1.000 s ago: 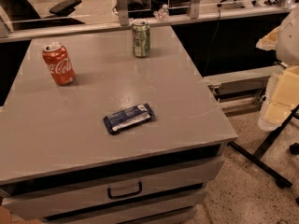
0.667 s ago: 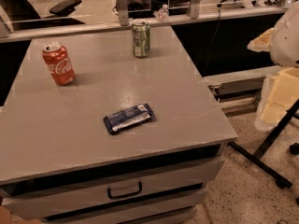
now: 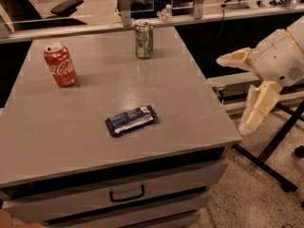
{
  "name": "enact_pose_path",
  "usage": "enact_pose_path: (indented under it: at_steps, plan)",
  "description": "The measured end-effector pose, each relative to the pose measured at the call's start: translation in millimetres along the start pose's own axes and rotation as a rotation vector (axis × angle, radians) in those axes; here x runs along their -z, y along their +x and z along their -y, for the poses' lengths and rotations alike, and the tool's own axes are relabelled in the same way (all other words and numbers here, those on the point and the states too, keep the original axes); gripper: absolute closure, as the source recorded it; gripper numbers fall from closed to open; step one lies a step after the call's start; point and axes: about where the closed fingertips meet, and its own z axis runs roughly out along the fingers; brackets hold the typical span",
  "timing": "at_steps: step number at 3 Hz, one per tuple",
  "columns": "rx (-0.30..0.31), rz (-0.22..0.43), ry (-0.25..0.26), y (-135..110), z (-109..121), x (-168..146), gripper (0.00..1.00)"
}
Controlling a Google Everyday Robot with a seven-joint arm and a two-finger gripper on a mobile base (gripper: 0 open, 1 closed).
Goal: Move rxbar blueberry near green can
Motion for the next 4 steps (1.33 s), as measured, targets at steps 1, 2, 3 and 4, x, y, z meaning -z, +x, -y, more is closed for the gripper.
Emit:
enact_pose_path:
  at_steps: [1,2,3,4]
  plan:
    - [-0.023,0.235,-0.036,-7,5,-25,0.0]
    - [-0.018,0.213,-0.032,-9,5,-23,0.0]
    - [0.007,0.244,-0.058,-20,3,-46,0.0]
    - [0.031,0.302,-0.102,-33,2,-86,0.0]
